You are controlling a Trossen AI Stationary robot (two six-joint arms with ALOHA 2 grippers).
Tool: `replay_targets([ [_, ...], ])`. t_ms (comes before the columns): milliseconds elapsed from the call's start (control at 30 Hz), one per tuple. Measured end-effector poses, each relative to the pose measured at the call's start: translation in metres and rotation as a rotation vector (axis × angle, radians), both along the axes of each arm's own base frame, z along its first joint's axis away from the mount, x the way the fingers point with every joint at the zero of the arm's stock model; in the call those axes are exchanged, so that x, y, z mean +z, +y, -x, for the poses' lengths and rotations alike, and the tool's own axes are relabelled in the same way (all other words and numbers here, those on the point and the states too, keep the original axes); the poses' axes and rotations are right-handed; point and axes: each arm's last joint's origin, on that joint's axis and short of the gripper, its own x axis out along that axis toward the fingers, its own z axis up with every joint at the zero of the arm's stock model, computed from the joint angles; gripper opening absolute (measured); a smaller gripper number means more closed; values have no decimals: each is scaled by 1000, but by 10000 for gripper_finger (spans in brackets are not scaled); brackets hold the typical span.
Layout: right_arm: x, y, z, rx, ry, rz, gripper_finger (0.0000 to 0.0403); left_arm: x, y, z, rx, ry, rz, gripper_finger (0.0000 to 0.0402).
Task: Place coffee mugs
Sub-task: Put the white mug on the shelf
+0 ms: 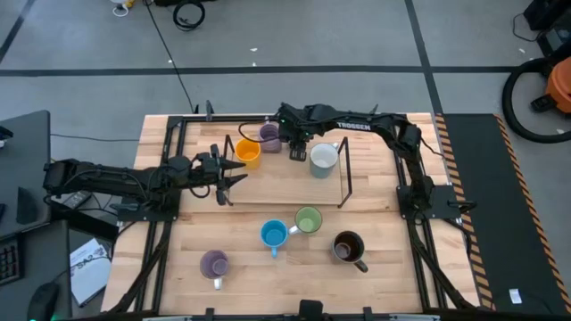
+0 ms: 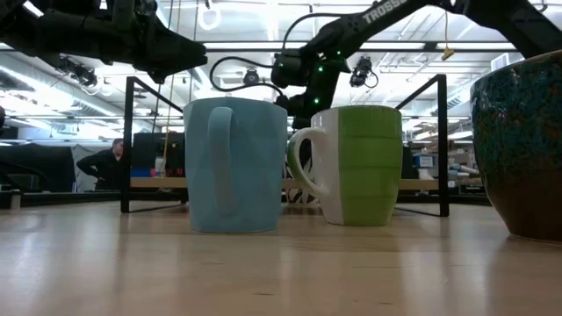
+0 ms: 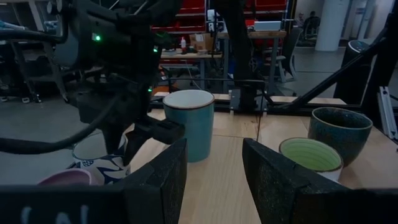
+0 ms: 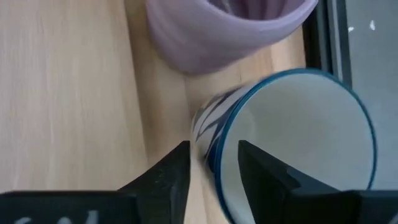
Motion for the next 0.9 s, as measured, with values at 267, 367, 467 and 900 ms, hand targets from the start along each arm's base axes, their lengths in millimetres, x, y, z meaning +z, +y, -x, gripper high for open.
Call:
replay_targets([
  [267,0,0,0,3,2,-6,69,-1,0,0,0,7,1,162],
  [367,-1,1,1,4,6,-16,48,-1,0,0,0,7,1,162],
  [467,-1,1,1,6,8,-16,37,-1,0,0,0,7,1,162],
  [900,0,2,2,3,35,12,37,-1,0,0,0,6,1,162],
])
